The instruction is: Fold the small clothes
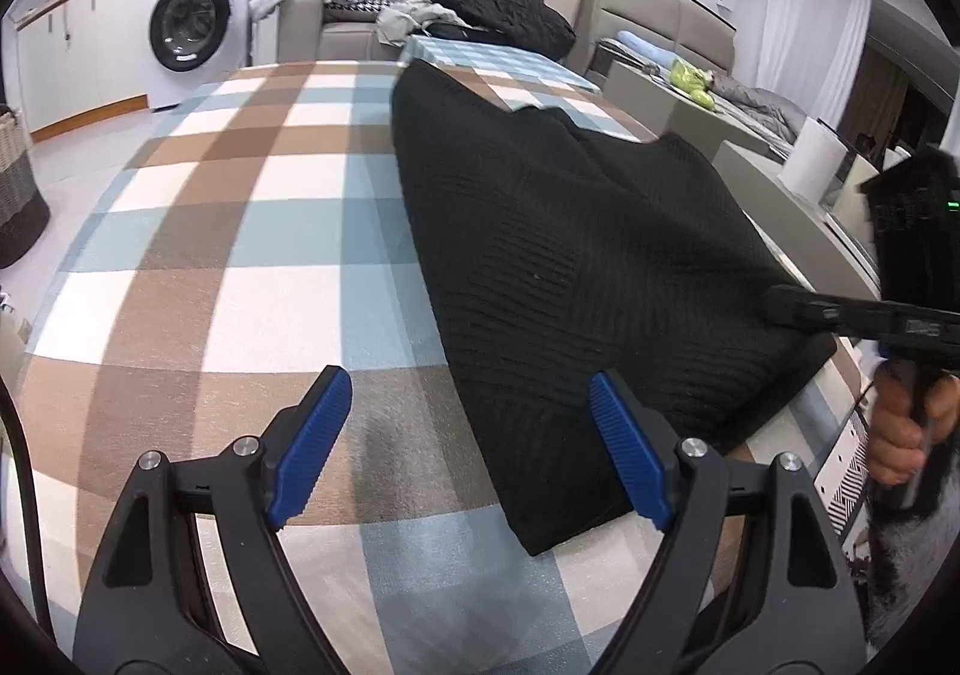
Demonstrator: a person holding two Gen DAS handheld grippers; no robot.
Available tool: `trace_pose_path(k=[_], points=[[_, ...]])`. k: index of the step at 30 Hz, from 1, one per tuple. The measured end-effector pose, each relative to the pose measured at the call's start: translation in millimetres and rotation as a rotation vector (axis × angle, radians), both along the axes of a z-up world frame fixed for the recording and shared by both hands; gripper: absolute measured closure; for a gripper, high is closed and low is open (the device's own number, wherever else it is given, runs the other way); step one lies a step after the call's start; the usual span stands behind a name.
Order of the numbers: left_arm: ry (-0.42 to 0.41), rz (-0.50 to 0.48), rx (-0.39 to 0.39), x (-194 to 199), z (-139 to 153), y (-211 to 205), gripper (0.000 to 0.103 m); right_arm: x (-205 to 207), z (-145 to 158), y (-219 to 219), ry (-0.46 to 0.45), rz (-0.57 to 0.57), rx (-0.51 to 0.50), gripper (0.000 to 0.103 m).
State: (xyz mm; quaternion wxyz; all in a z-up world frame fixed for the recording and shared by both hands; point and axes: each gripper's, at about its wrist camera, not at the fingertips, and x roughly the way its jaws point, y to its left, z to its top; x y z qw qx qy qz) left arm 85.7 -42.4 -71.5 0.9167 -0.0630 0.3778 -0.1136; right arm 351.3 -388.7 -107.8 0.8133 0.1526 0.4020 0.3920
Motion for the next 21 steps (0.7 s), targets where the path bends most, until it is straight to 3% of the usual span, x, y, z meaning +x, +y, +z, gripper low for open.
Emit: trace_pose_path(k=[2,6,10,11,12,14,21], points=[[-0.018,0.002,-0.005,-2,4,0,0.023,-6,2,2,0.006,0.004,-0.028,0.091],[-0.015,-0.026,0.018,-3,3,-9,0.023,-6,-29,5,0.092,-0.02,-0.171,0.091],[-0.026,-0.066,0.087,-8,-2,-26,0.023,-5,-27,-2,0.102,-0.028,-0.141,0.085],[-0.029,-0.086,0.111,-10,-3,-32,0.023,-4,-23,-5,0.095,-0.039,-0.125,0.079],[-0.029,-0.106,0.133,-11,-4,-37,0.023,-3,-20,-9,0.085,-0.058,-0.098,0.066],[-0.024,-0.133,0.181,-12,-9,-47,0.023,1,-16,-16,0.071,-0.105,-0.075,0.056],[0.009,-0.132,0.151,-9,-10,-42,0.023,59,-19,-7,0.147,-0.171,-0.042,0.056]])
